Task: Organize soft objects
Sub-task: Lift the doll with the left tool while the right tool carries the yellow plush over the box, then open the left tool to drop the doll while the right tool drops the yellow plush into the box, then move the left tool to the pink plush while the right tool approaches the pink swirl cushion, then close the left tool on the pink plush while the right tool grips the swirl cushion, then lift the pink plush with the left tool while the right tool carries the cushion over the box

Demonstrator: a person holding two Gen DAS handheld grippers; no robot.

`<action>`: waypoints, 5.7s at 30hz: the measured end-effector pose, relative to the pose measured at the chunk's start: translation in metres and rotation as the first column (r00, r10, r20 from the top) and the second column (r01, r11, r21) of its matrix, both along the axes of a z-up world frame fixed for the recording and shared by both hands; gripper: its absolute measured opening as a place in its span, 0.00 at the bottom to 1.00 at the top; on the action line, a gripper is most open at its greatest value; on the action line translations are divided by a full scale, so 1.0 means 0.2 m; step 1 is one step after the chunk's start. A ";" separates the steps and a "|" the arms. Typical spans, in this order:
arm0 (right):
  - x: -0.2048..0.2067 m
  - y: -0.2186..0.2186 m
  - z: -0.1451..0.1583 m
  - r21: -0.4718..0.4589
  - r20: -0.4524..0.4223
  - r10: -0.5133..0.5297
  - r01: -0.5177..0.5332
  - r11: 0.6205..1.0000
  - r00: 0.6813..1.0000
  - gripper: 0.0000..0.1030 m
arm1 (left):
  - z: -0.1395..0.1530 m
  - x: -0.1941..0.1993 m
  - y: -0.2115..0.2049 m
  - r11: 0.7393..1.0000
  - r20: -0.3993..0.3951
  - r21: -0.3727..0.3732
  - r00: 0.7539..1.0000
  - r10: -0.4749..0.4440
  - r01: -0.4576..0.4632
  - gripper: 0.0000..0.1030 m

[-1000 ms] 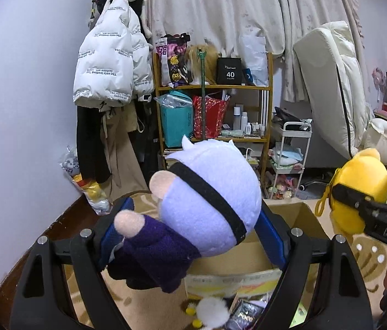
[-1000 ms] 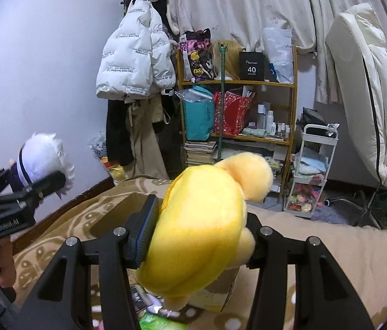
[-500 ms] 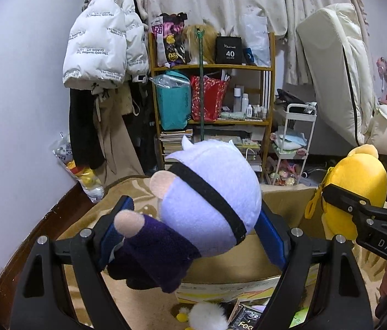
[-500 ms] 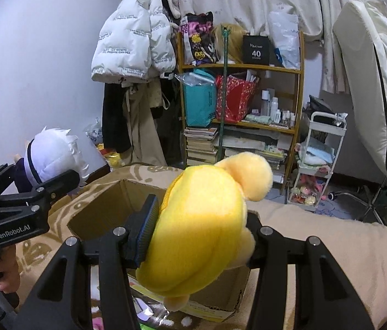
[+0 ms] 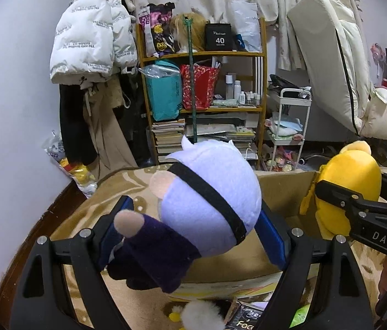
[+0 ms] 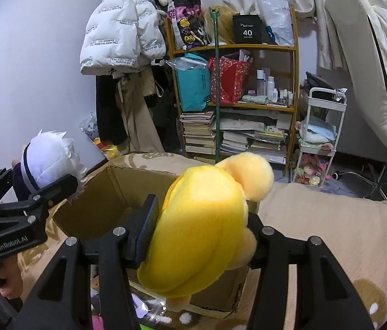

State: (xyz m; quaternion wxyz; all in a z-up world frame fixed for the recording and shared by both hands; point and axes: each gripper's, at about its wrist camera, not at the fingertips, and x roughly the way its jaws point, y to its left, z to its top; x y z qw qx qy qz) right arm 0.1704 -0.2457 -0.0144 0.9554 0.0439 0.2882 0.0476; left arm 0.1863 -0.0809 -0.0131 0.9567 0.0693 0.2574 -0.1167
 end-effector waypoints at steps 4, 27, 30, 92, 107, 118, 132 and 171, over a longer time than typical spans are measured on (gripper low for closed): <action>0.01 0.01 -0.02 -0.015 -0.005 0.000 0.000 1.000 1.000 0.55 | -0.05 0.03 -0.01 1.000 -0.042 -0.005 0.999 -0.010 0.010 0.82; 0.06 -0.01 -0.13 0.036 -0.087 0.037 -0.034 0.999 0.996 0.71 | -0.17 0.06 -0.07 0.995 -0.096 0.094 0.995 -0.024 0.033 0.93; 0.05 -0.01 -0.13 0.040 -0.078 0.039 -0.036 0.999 0.996 0.81 | -0.17 0.06 -0.06 0.995 -0.090 0.100 0.996 -0.019 0.028 0.94; -0.52 -0.04 -0.22 0.031 -0.441 0.010 0.005 0.999 0.898 1.00 | -0.31 -0.50 -0.01 0.984 -0.447 0.160 0.895 0.003 0.077 0.98; -0.48 -0.07 -0.43 0.056 -0.596 0.001 0.040 0.998 0.803 1.00 | -0.54 -0.48 -0.12 0.962 -0.589 0.215 0.808 -0.009 0.168 0.98; -0.44 -0.04 -0.56 0.069 -0.683 0.027 0.028 0.997 0.730 1.00 | -0.62 -0.45 -0.15 0.954 -0.611 0.247 0.792 0.016 0.171 0.97; -0.43 -0.05 -0.65 0.127 -0.737 0.066 0.042 0.991 0.673 0.82 | -0.71 -0.46 -0.18 0.970 -0.703 0.106 0.707 -0.081 0.217 0.37; -0.56 -0.08 0.03 0.069 -0.202 -0.016 0.030 0.997 0.979 0.54 | 0.03 -0.53 -0.01 0.974 -0.047 0.224 0.998 0.038 -0.026 0.35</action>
